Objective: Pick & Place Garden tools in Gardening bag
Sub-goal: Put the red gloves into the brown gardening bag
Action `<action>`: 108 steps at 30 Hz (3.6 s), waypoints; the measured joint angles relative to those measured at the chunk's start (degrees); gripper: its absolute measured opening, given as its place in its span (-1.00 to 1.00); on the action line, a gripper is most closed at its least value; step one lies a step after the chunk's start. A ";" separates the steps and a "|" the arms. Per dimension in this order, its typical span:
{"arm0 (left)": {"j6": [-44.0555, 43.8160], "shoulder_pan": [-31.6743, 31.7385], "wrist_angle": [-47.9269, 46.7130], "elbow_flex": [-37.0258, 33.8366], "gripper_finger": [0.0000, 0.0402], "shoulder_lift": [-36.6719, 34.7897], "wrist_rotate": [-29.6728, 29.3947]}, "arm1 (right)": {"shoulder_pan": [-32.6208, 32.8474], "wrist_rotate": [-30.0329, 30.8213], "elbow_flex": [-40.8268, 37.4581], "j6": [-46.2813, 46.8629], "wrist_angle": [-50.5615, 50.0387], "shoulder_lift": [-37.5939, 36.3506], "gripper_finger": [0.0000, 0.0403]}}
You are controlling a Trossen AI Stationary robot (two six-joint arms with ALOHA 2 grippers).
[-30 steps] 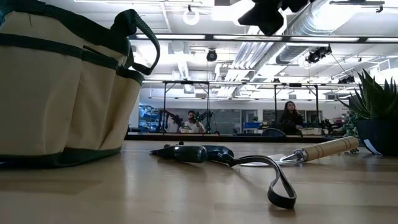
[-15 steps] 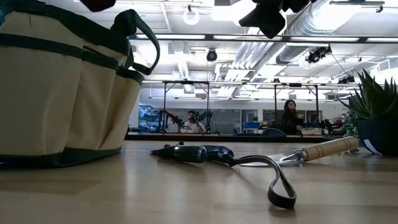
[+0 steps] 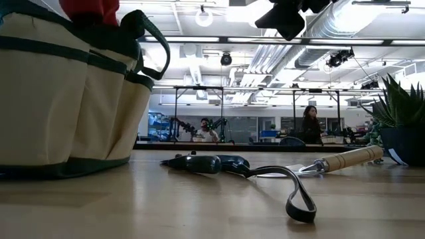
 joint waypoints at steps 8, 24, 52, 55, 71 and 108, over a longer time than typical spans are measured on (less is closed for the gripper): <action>-2.03 0.03 -5.64 0.00 -0.95 -3.72 -0.05 | -0.12 0.01 -0.02 -0.89 1.63 1.38 0.21; -21.56 8.13 -16.61 0.00 -0.95 -1.89 21.92 | -1.23 -0.19 -0.04 -3.38 5.37 3.60 0.21; -32.35 10.06 -17.81 0.02 -0.95 -0.30 29.96 | -1.66 -0.44 -0.04 -3.25 4.67 3.67 0.21; -34.85 9.62 -19.25 0.04 -0.96 -0.32 29.94 | -1.66 -0.44 -0.03 -3.25 4.28 3.67 0.21; -51.85 9.74 -37.68 5.80 -0.96 -0.35 32.62 | -1.66 -1.62 -0.02 -3.40 3.34 4.11 0.21; -45.40 17.64 -24.47 8.26 -0.63 1.27 56.66 | -1.66 -1.49 -0.02 -4.95 3.28 4.11 0.21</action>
